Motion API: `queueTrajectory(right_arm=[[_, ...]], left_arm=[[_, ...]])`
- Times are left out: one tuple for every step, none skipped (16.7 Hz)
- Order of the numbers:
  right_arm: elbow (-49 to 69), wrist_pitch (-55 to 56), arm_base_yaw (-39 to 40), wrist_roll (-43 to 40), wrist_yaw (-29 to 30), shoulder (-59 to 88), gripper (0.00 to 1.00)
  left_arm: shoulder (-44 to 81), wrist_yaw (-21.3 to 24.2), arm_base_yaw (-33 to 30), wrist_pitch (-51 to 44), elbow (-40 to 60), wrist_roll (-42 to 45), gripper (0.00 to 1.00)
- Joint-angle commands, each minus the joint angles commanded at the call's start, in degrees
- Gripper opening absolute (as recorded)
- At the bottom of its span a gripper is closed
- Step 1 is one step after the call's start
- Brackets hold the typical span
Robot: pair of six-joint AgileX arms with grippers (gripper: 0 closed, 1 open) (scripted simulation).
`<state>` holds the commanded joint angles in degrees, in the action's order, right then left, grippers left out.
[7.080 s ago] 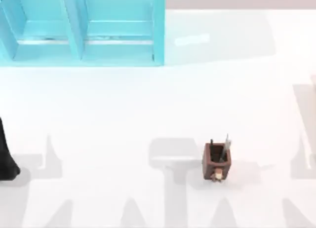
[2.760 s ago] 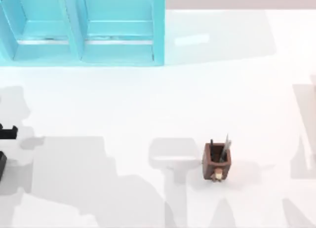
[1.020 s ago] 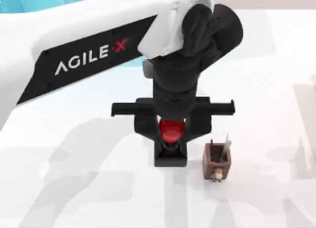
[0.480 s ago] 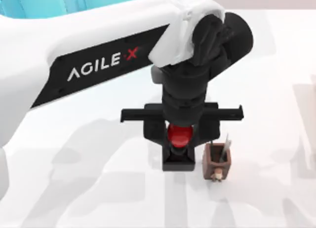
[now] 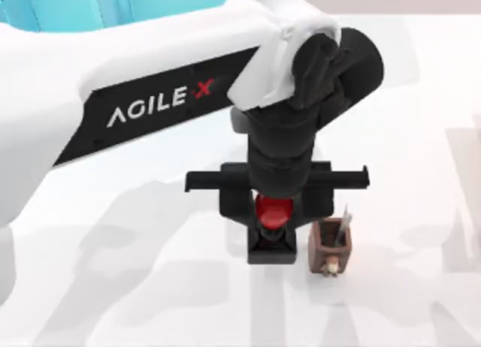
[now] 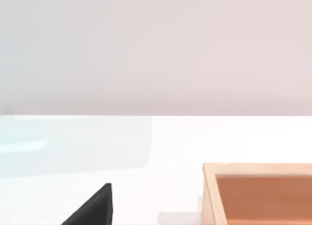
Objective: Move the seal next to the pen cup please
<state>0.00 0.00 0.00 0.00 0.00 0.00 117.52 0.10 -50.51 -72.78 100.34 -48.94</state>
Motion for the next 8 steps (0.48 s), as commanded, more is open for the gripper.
queueTrajectory(right_arm=[[0.0, 0.0, 0.0, 0.0, 0.0, 0.0, 1.0], [0.0, 0.0, 0.0, 0.0, 0.0, 0.0, 1.0], [0.0, 0.0, 0.0, 0.0, 0.0, 0.0, 1.0], [0.0, 0.0, 0.0, 0.0, 0.0, 0.0, 1.0], [0.0, 0.0, 0.0, 0.0, 0.0, 0.0, 1.0], [0.0, 0.0, 0.0, 0.0, 0.0, 0.0, 1.0], [0.0, 0.0, 0.0, 0.0, 0.0, 0.0, 1.0], [0.0, 0.0, 0.0, 0.0, 0.0, 0.0, 1.0]], left_arm=[[0.0, 0.0, 0.0, 0.0, 0.0, 0.0, 0.15], [0.0, 0.0, 0.0, 0.0, 0.0, 0.0, 0.23], [0.0, 0.0, 0.0, 0.0, 0.0, 0.0, 0.3], [0.0, 0.0, 0.0, 0.0, 0.0, 0.0, 0.38], [0.0, 0.0, 0.0, 0.0, 0.0, 0.0, 0.45], [0.0, 0.0, 0.0, 0.0, 0.0, 0.0, 0.53], [0.0, 0.0, 0.0, 0.0, 0.0, 0.0, 0.6], [0.0, 0.0, 0.0, 0.0, 0.0, 0.0, 0.68]])
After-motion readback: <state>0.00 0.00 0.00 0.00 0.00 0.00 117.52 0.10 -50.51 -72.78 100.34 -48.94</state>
